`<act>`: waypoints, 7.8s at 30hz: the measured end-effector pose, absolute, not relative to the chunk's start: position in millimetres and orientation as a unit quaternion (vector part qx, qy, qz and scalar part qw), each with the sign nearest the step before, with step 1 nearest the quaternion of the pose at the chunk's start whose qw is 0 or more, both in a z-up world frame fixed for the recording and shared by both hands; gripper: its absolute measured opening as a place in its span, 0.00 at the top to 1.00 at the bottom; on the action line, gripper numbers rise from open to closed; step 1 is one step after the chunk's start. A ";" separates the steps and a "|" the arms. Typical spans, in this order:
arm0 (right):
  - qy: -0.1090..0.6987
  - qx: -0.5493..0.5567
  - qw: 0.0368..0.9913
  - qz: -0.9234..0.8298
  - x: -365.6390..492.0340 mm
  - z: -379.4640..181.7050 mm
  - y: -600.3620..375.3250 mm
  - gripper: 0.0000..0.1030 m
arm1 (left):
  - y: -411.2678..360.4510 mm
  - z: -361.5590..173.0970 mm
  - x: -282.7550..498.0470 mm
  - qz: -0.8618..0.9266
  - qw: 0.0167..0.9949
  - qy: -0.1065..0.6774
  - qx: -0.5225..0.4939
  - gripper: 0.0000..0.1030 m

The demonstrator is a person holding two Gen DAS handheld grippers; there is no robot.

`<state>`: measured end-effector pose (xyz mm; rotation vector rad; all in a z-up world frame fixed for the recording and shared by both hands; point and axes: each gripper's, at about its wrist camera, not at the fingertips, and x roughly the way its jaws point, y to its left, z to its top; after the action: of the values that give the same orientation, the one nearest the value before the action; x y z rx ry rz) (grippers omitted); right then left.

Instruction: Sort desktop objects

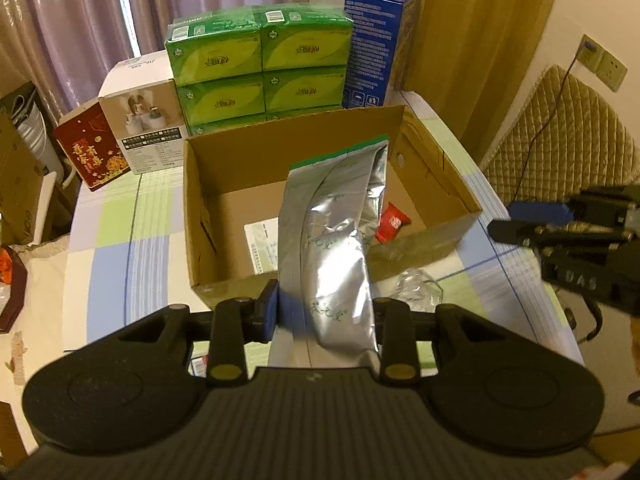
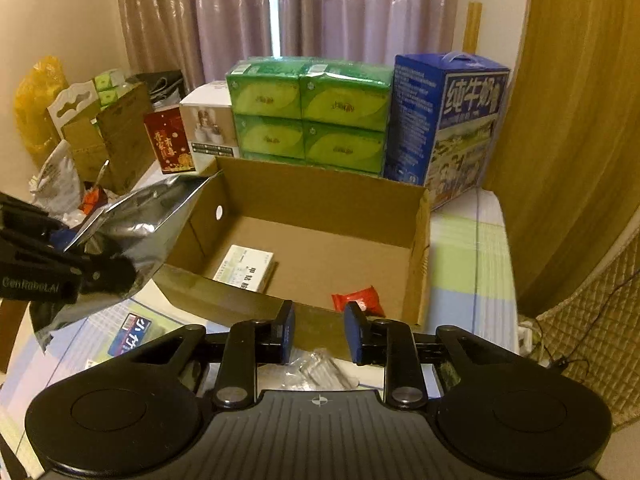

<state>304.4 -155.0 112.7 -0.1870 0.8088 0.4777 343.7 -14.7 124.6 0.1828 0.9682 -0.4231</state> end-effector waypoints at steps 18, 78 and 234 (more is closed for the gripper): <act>0.445 -0.113 0.853 0.247 294.8 7.3 -183.4 0.23 | -15.4 85.9 338.7 -0.217 0.847 0.476 0.093 0.72; 0.437 -0.151 0.845 0.271 284.9 19.1 -161.3 0.51 | 15.6 14.5 309.7 -0.214 0.856 0.468 0.052 0.40; 0.325 -0.308 0.824 0.347 188.4 -66.9 -134.0 0.18 | 18.2 -44.7 197.4 -0.178 0.904 0.381 0.074 0.21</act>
<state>188.4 -134.0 -66.9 -0.6560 0.6909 0.7389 197.4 18.2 -44.7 0.1532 0.7866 -0.3672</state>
